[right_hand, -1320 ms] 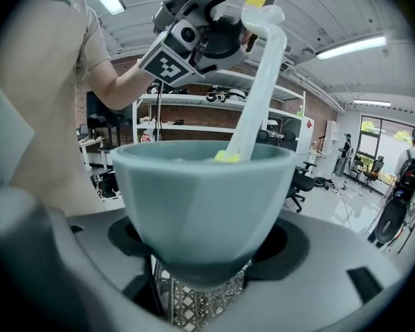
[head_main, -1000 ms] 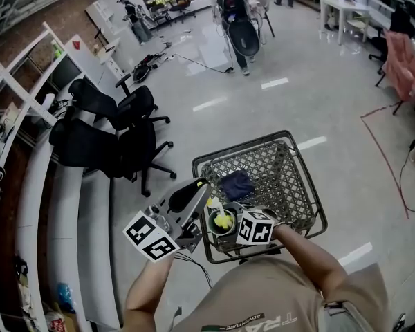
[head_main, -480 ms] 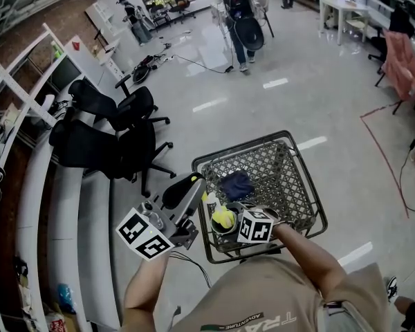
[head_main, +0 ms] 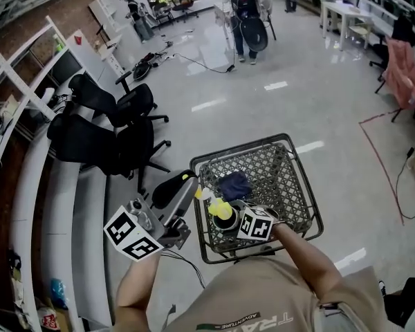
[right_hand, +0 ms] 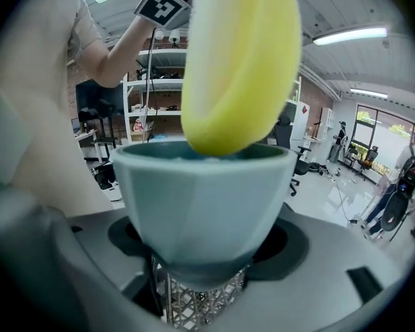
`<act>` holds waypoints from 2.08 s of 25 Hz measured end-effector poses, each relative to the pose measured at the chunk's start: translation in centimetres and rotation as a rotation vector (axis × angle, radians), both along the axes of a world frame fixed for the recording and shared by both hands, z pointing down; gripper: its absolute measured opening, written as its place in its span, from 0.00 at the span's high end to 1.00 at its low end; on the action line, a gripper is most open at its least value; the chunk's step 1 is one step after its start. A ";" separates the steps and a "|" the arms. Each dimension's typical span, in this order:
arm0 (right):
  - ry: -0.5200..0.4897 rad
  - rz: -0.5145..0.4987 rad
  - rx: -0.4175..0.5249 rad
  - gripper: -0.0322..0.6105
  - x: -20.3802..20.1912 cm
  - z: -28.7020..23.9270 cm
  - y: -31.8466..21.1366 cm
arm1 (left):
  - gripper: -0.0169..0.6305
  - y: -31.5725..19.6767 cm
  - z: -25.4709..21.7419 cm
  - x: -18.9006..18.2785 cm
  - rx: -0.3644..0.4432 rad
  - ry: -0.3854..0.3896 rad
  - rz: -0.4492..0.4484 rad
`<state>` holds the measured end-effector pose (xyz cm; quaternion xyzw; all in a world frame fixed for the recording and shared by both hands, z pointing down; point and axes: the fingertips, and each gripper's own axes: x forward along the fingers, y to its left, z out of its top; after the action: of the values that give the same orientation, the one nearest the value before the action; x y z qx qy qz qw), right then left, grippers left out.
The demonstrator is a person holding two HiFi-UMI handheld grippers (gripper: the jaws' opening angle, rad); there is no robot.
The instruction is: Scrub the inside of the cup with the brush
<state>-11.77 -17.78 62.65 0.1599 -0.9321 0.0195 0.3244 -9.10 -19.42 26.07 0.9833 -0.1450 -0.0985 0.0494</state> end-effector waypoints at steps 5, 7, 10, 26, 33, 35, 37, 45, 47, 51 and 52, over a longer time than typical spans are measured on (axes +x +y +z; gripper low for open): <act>-0.034 0.019 0.029 0.35 0.2 -1.9 -1.8 | 0.89 -0.4 0.6 -0.9 -0.023 0.003 -0.003; -0.049 0.016 0.042 0.35 0.1 -3.0 -2.3 | 0.89 -0.7 1.2 -0.9 -0.024 -0.008 -0.013; -0.083 0.004 0.060 0.35 -0.5 -4.8 -2.8 | 0.89 -0.8 2.3 -0.8 -0.041 -0.021 -0.010; -0.129 -0.103 0.038 0.35 -2.2 -7.6 -2.4 | 0.89 2.9 3.5 1.1 -0.022 -0.042 0.259; -0.087 -0.074 0.024 0.35 -0.8 -6.1 -3.0 | 0.89 3.6 2.1 0.5 0.028 -0.004 0.270; -0.065 -0.073 0.016 0.35 -0.7 -5.4 -2.9 | 0.89 3.6 1.2 0.1 0.039 0.016 0.264; -0.039 -0.074 0.006 0.35 -0.4 -4.5 -2.6 | 0.89 3.6 0.2 -0.2 0.051 0.034 0.261; -0.048 -0.090 0.006 0.35 0.5 -4.6 -1.8 | 0.89 3.1 -2.2 -1.5 0.092 0.090 0.237; -0.087 -0.098 0.007 0.35 0.4 -5.7 -1.5 | 0.89 3.3 -2.1 -1.3 0.108 0.096 0.257; -0.123 -0.113 0.022 0.35 0.1 -7.6 -1.5 | 0.89 3.7 -1.0 -0.4 0.114 0.076 0.312; -0.126 -0.119 0.024 0.35 0.0 -7.9 -1.5 | 0.89 3.7 -0.5 -0.3 0.114 0.065 0.320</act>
<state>-11.77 -19.26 54.70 0.1065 -0.9587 -0.0010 0.2637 -9.39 -15.67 25.52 0.9913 0.0208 -0.1293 0.0132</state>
